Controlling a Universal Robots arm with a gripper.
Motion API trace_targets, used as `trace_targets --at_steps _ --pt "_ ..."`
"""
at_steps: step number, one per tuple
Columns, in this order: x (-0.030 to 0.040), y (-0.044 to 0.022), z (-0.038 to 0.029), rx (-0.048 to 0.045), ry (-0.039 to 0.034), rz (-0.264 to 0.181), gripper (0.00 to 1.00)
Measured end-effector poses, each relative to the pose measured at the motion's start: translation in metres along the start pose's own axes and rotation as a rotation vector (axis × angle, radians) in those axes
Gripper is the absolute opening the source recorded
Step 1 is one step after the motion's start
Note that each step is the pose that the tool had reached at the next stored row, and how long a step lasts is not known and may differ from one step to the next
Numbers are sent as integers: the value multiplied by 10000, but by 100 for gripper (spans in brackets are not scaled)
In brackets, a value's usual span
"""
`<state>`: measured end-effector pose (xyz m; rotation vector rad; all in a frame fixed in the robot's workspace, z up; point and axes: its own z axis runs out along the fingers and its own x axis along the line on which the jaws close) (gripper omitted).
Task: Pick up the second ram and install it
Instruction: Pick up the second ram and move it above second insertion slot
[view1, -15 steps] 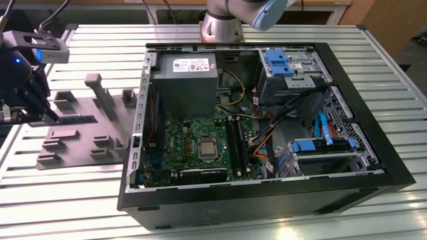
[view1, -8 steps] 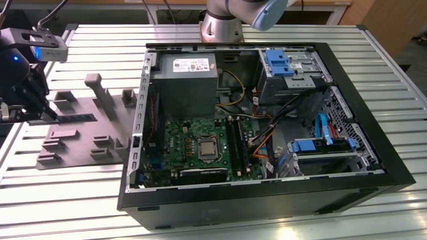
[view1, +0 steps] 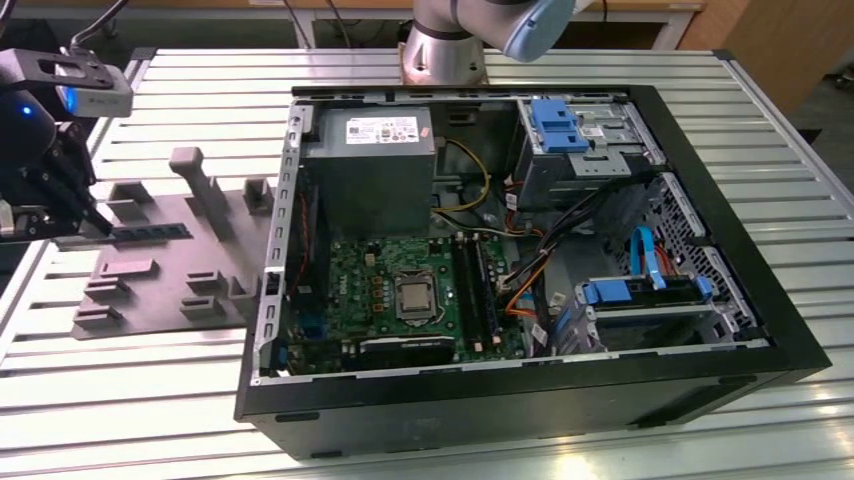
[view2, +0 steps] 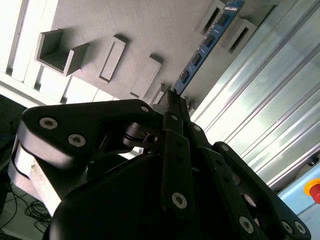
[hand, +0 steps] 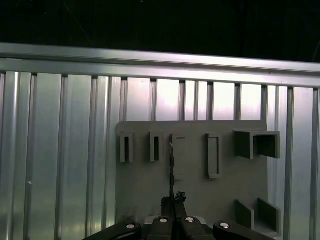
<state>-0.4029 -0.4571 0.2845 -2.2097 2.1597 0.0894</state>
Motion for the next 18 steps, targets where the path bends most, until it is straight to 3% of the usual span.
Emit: trace_targets --at_steps 8,18 --pt "-5 0 -62 2 -71 -1 12" --pt "-12 1 -157 6 -215 -2 12"
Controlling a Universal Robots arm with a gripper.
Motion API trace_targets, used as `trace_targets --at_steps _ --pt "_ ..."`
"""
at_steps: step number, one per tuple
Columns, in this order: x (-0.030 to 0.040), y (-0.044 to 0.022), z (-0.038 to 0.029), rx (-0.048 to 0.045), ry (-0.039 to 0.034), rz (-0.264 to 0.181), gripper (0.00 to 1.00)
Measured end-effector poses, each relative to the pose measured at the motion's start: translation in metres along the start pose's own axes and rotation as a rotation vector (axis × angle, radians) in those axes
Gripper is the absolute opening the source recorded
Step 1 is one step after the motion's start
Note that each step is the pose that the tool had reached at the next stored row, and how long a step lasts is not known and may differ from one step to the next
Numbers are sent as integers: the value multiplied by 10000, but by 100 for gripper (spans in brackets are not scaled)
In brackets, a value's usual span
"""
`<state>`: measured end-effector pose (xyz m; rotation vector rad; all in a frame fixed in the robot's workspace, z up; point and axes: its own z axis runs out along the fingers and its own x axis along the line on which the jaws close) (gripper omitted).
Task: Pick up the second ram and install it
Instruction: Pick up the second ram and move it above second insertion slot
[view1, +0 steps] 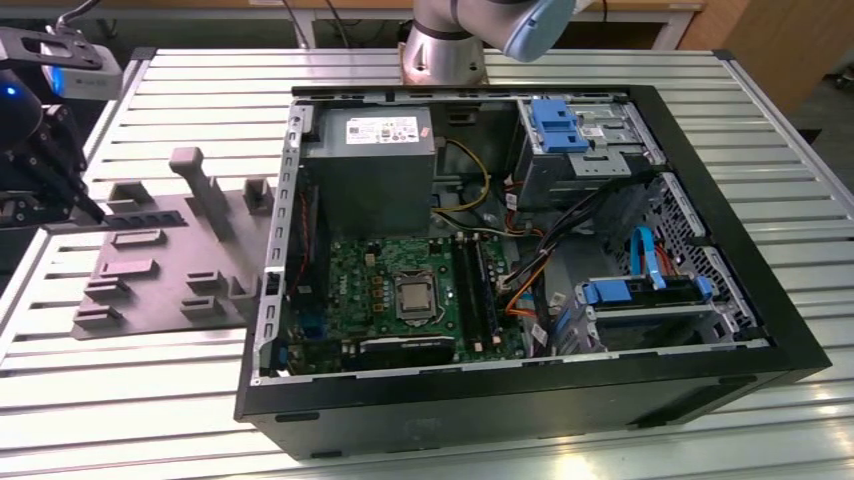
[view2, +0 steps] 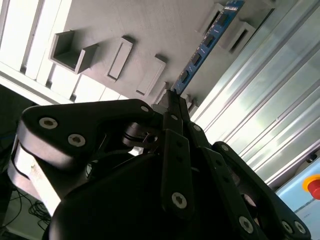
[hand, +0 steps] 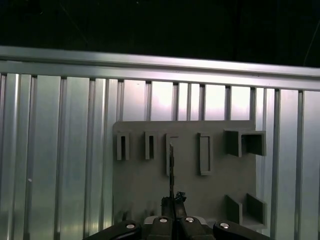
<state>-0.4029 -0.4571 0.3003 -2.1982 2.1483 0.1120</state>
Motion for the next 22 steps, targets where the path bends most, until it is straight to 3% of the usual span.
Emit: trace_targets --at_steps 22 --pt "-17 1 -172 6 -251 -2 12"
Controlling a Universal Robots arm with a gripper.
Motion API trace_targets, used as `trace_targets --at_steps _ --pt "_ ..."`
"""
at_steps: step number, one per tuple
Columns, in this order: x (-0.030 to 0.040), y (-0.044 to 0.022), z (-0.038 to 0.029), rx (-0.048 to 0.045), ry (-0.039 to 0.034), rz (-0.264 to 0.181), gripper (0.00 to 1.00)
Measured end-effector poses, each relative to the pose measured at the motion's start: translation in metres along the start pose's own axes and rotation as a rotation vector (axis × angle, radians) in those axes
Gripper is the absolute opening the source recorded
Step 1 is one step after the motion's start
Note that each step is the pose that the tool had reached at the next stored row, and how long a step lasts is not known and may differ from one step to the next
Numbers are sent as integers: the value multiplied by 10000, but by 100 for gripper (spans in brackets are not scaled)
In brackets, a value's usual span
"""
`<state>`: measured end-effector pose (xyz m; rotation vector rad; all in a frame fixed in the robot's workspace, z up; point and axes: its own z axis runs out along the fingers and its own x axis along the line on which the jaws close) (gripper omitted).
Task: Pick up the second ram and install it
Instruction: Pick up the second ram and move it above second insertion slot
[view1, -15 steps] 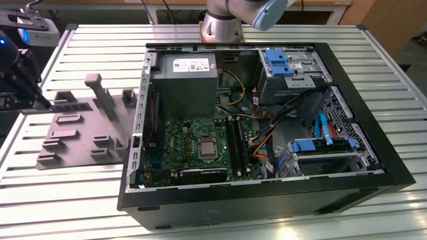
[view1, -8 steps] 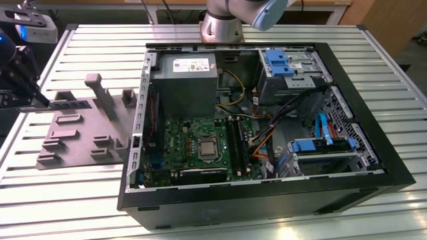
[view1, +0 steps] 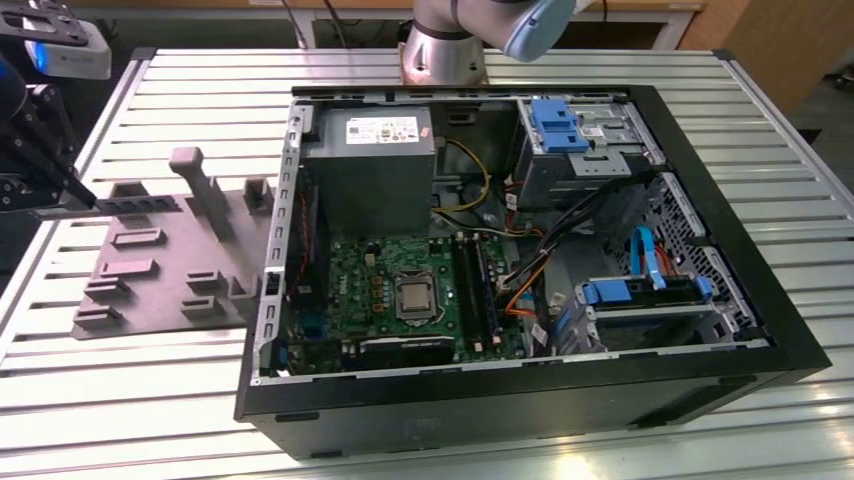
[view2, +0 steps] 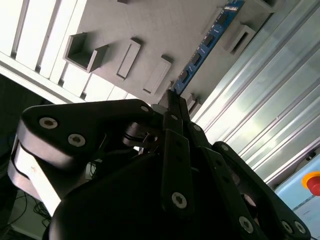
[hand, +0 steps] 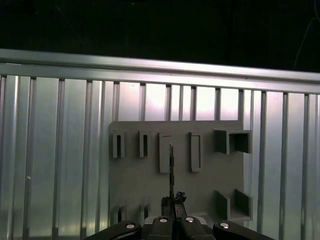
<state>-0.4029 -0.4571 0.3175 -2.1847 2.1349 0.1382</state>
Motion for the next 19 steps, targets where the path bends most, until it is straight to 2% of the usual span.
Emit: trace_targets --at_steps 19 --pt "-19 0 -156 4 -221 -2 12"
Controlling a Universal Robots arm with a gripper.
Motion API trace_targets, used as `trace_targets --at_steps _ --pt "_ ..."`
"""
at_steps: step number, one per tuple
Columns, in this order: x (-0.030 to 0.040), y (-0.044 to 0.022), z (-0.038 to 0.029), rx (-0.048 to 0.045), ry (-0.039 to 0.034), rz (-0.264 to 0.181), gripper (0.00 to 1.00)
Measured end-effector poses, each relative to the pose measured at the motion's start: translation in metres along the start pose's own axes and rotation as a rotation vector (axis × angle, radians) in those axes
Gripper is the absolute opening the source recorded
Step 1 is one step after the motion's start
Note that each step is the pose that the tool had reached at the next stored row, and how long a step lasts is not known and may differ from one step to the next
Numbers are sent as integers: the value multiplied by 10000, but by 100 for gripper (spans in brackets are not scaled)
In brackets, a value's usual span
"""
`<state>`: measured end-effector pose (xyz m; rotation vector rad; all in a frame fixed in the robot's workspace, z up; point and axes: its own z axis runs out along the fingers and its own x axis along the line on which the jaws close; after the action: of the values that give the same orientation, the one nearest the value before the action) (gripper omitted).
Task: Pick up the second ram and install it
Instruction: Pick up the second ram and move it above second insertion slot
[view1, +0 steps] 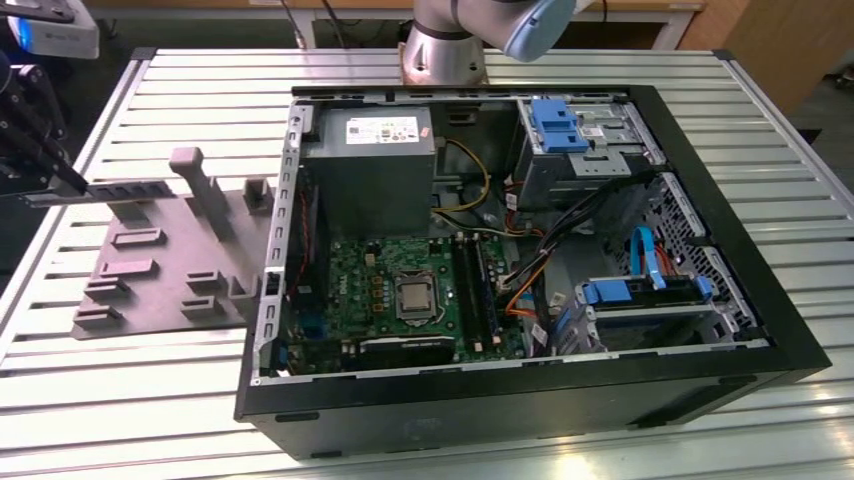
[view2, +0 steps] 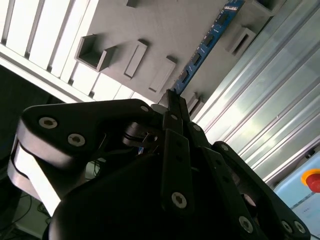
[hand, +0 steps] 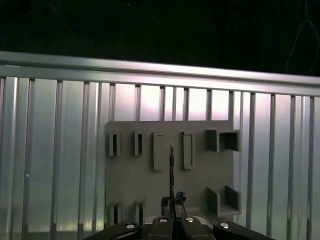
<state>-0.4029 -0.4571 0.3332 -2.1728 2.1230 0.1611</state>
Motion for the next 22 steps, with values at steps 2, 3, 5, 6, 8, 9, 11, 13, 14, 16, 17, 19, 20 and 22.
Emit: trace_targets --at_steps 2,3,5,6,8,9,11,13,14,16,17,19,20,22 --pt "-2 0 -16 1 -18 1 12" --pt "-4 0 -24 1 -26 0 12" --pt "-6 1 -43 0 -41 1 12" --pt "-7 1 -51 1 -49 0 12" --pt "-10 0 -66 1 -66 0 12" --pt "-11 1 -74 1 -74 1 12" --pt "-13 1 -86 2 -86 0 12" --pt "-15 1 -101 2 -97 0 12" --pt "-16 1 -108 2 -101 0 12" --pt "-18 1 -121 3 -113 0 12" --pt "-19 1 -129 3 -118 0 12" --pt "-21 1 -144 2 -128 0 12" --pt "-22 1 -152 3 -133 0 12" --pt "-26 0 -176 2 -148 -1 12"
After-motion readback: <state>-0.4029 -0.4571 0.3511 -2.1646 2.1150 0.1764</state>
